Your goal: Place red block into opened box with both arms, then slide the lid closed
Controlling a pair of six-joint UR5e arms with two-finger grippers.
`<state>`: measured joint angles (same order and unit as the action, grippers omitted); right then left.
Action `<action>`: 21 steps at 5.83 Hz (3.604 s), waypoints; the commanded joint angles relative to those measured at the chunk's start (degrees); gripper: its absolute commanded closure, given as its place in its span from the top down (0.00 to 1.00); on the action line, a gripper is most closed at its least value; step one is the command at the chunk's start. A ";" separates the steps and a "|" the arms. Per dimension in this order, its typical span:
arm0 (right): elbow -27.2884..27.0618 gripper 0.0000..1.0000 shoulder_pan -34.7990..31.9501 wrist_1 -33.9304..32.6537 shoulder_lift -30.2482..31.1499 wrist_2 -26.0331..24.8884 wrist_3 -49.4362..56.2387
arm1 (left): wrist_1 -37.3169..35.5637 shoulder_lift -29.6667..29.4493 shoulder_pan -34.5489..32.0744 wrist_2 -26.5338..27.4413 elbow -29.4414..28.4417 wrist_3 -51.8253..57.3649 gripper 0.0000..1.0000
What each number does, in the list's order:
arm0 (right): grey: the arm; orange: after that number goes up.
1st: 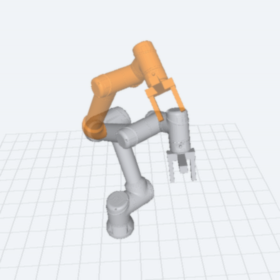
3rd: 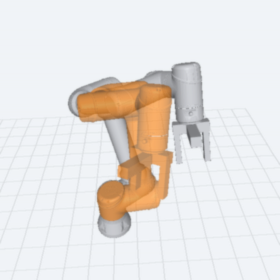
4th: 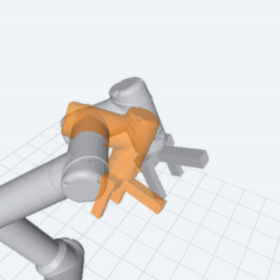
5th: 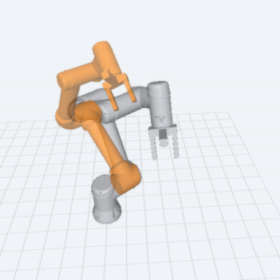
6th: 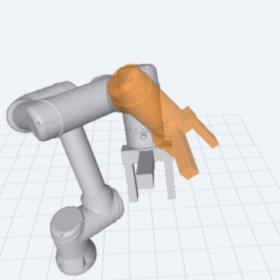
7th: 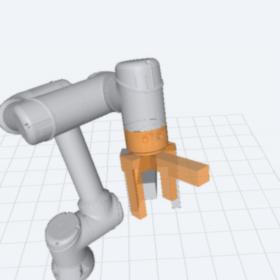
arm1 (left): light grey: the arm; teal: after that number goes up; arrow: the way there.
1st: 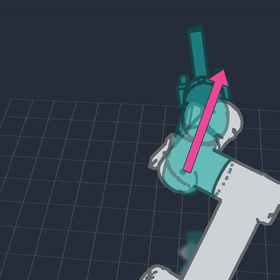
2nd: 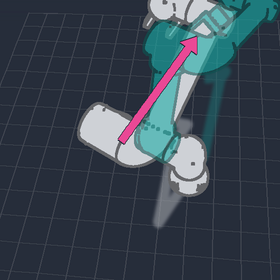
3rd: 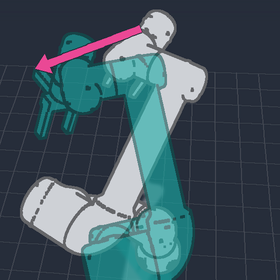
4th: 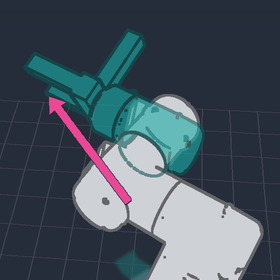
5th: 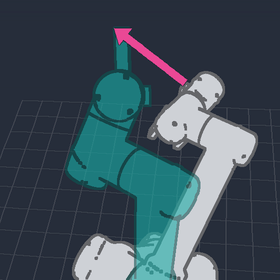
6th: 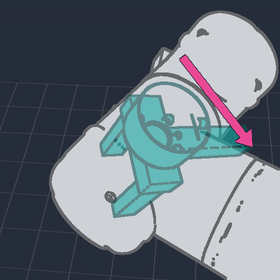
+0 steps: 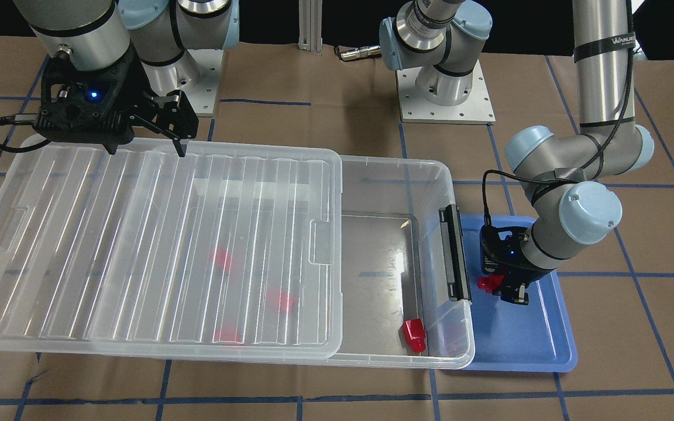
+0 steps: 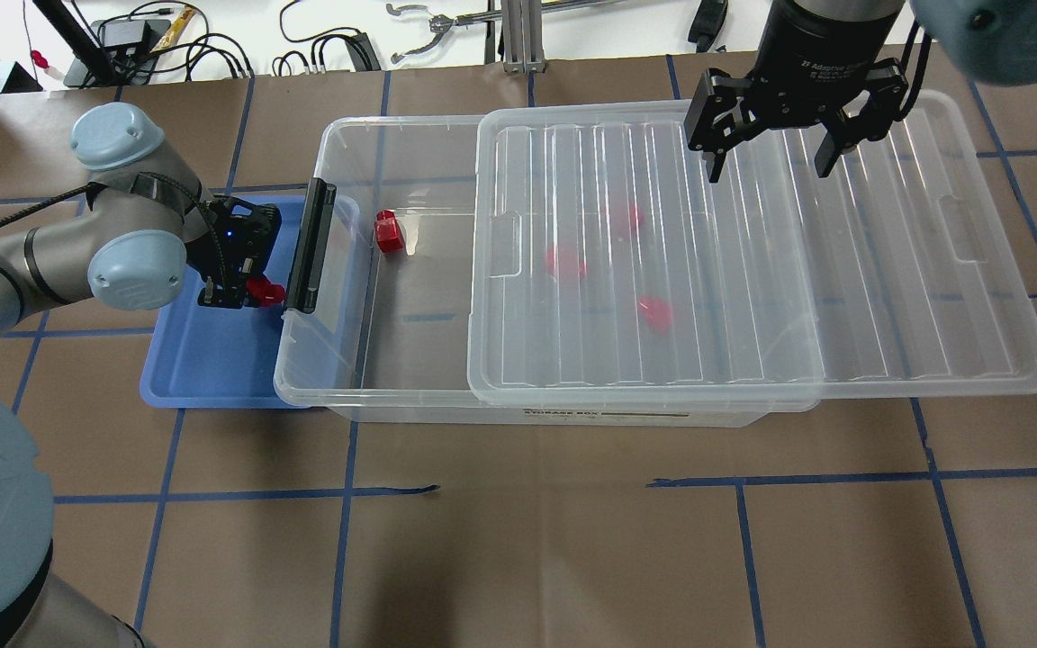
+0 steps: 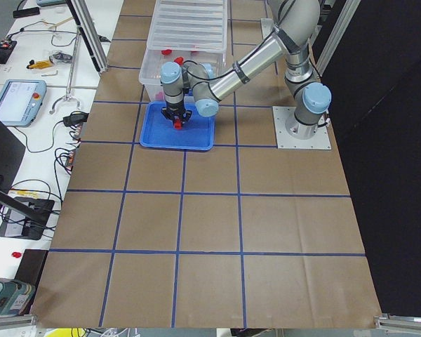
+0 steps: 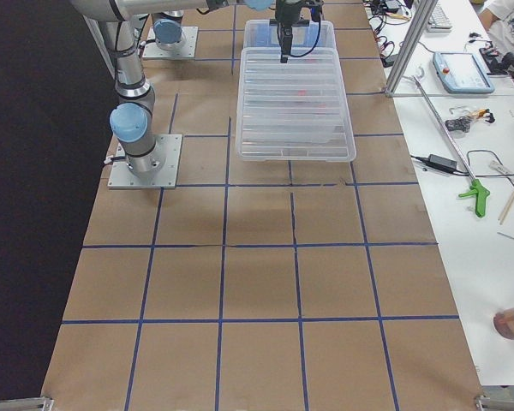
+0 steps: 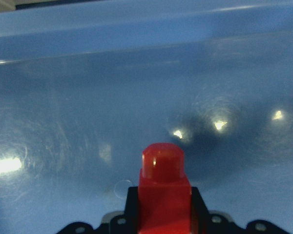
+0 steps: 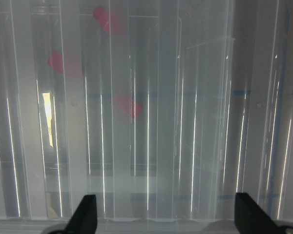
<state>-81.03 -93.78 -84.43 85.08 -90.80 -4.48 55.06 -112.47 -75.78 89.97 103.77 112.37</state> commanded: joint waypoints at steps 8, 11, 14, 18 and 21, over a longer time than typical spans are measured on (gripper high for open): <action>0.08 1.00 0.53 -0.12 0.09 0.45 -0.35 | 30.74 8.34 -12.01 -7.43 -19.75 -29.42 0.22; 0.08 1.00 0.79 -0.03 0.00 -0.34 -1.49 | 27.04 2.28 -18.44 -6.74 -17.30 -32.75 0.23; 0.08 1.00 0.79 -0.03 0.00 -0.34 -1.49 | 4.70 0.42 -18.62 -6.65 -2.66 -32.48 0.26; -0.01 1.00 0.88 -0.03 0.00 -0.34 -1.49 | 2.76 0.22 -18.53 -6.56 -2.16 -32.66 0.98; 0.08 1.00 2.54 -0.64 0.00 -0.51 -0.45 | 20.16 7.15 -17.83 -6.83 -11.35 -33.10 0.98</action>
<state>-81.01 -92.26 -84.71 85.08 -91.24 -5.59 67.48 -107.49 -93.66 83.17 96.58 79.40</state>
